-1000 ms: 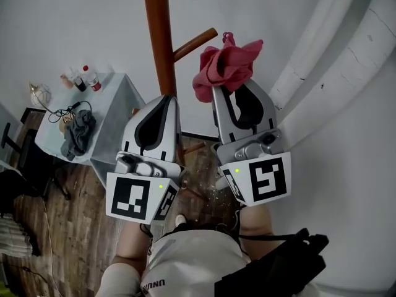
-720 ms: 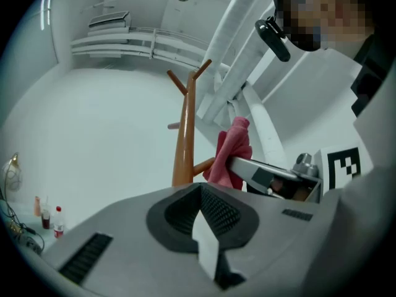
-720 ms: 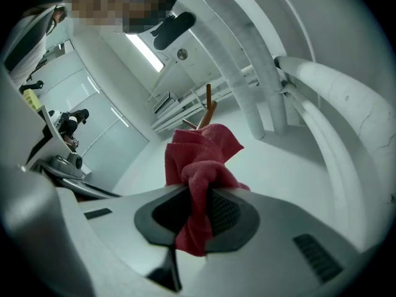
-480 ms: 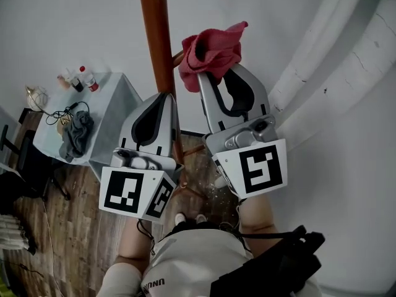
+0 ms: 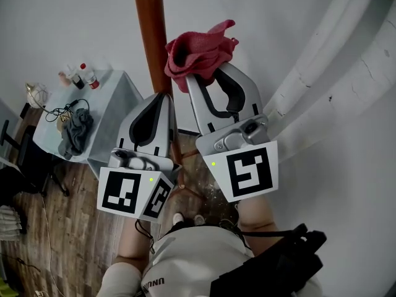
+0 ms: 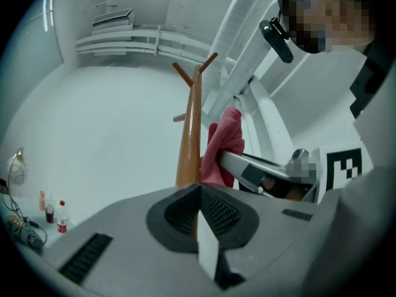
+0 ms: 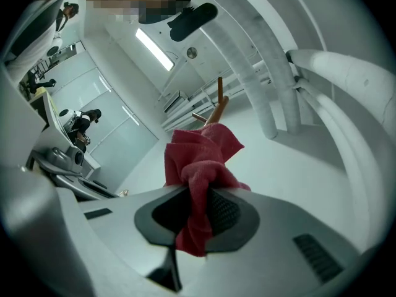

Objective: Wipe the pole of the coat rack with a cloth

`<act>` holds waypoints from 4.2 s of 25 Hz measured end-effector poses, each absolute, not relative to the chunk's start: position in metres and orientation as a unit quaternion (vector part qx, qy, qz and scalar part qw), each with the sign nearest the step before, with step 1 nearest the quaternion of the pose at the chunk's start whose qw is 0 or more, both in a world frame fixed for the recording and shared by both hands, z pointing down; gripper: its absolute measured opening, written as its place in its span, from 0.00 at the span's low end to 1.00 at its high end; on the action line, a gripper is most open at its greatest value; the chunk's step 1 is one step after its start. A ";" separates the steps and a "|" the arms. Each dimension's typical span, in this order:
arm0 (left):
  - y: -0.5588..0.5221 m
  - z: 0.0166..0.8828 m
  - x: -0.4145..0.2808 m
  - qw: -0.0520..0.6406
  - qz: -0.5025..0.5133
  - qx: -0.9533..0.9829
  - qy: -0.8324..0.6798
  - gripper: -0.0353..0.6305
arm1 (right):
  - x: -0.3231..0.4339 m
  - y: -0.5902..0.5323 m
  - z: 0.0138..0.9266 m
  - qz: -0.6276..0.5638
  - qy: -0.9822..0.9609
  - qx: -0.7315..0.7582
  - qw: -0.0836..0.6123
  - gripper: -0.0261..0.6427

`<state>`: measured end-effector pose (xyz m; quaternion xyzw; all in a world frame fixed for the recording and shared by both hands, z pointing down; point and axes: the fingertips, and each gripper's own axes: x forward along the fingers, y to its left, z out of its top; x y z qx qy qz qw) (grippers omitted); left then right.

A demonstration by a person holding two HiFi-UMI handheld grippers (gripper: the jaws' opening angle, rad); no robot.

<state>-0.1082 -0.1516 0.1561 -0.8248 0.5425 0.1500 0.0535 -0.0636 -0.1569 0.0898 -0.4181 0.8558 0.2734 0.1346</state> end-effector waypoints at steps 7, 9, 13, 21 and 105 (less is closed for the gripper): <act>-0.154 0.159 -0.107 0.058 0.149 -0.821 0.548 0.07 | -0.063 -0.162 0.094 0.277 0.858 -0.411 0.136 0.14; -0.155 0.159 -0.107 0.060 0.147 -0.821 0.549 0.07 | -0.062 -0.163 0.095 0.279 0.857 -0.412 0.133 0.14; -0.155 0.158 -0.108 0.061 0.145 -0.819 0.551 0.07 | -0.061 -0.164 0.095 0.281 0.857 -0.411 0.131 0.14; -0.156 0.157 -0.104 0.064 0.143 -0.817 0.555 0.07 | -0.050 -0.168 0.092 0.282 0.854 -0.416 0.134 0.14; -0.152 0.160 -0.106 0.075 0.129 -0.819 0.554 0.07 | -0.045 -0.168 0.360 -0.020 0.916 -0.399 -0.038 0.14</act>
